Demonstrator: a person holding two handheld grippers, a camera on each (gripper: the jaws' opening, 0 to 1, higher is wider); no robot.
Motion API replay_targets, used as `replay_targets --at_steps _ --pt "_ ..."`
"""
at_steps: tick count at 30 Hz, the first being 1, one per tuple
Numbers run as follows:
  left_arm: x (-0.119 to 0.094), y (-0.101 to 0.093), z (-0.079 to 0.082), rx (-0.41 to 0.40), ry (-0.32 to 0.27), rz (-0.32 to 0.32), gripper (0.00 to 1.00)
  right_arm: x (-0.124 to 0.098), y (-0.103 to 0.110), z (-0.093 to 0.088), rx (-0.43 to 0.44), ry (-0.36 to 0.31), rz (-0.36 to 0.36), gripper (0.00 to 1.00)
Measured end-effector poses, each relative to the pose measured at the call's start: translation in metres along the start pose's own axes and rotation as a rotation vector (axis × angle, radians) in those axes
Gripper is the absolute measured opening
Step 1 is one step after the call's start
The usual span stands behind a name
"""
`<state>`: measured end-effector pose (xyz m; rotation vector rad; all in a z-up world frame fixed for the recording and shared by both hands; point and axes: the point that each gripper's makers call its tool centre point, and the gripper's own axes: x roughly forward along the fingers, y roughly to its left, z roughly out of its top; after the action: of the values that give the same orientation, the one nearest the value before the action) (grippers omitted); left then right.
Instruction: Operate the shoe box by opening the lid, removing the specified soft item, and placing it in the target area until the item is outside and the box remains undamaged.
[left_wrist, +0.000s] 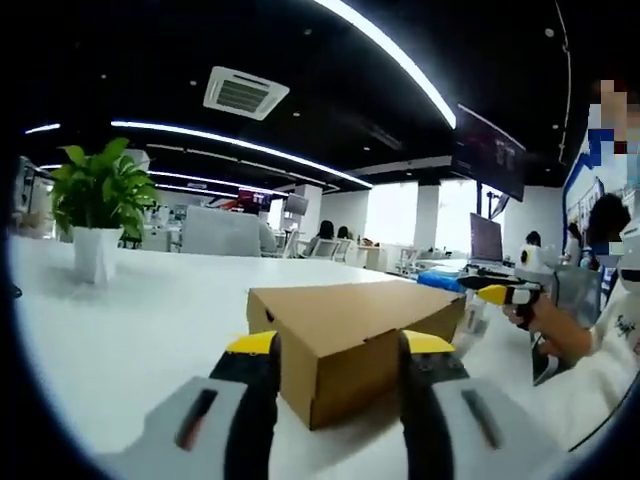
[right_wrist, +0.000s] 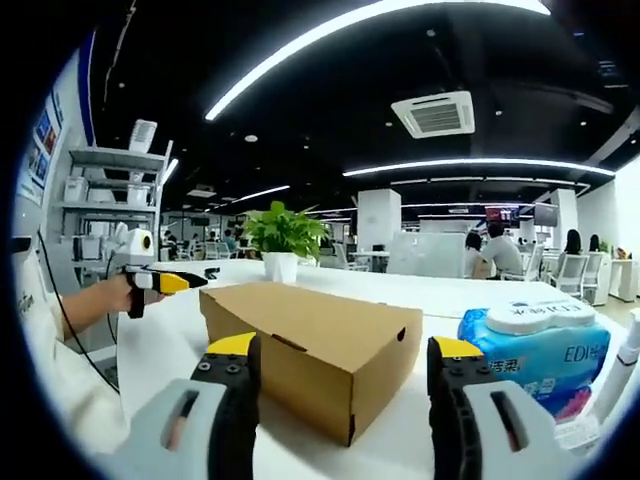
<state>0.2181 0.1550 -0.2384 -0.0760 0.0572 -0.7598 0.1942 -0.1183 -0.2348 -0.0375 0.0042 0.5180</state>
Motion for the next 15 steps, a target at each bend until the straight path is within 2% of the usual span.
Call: replay_targets --at_steps 2,4,7,10,13,15 --pt "0.001 0.004 0.004 0.016 -0.029 0.026 0.62 0.003 0.001 -0.003 -0.009 0.01 0.002 0.7" --pt "0.001 0.005 0.006 0.034 -0.044 0.035 0.63 0.005 0.002 -0.005 -0.021 0.016 0.003 0.71" --pt "0.004 0.007 -0.001 0.021 0.008 0.039 0.71 0.011 0.003 -0.011 -0.053 0.04 0.002 0.71" --pt "0.007 0.003 -0.005 0.031 0.032 0.026 0.67 0.015 0.002 -0.013 -0.05 0.046 0.005 0.74" --pt "0.009 -0.001 -0.009 0.044 0.051 0.02 0.71 0.019 0.001 -0.017 -0.055 0.061 0.009 0.76" --pt "0.012 -0.003 -0.014 0.093 0.081 0.024 0.7 0.023 0.006 -0.02 -0.058 0.074 0.028 0.77"
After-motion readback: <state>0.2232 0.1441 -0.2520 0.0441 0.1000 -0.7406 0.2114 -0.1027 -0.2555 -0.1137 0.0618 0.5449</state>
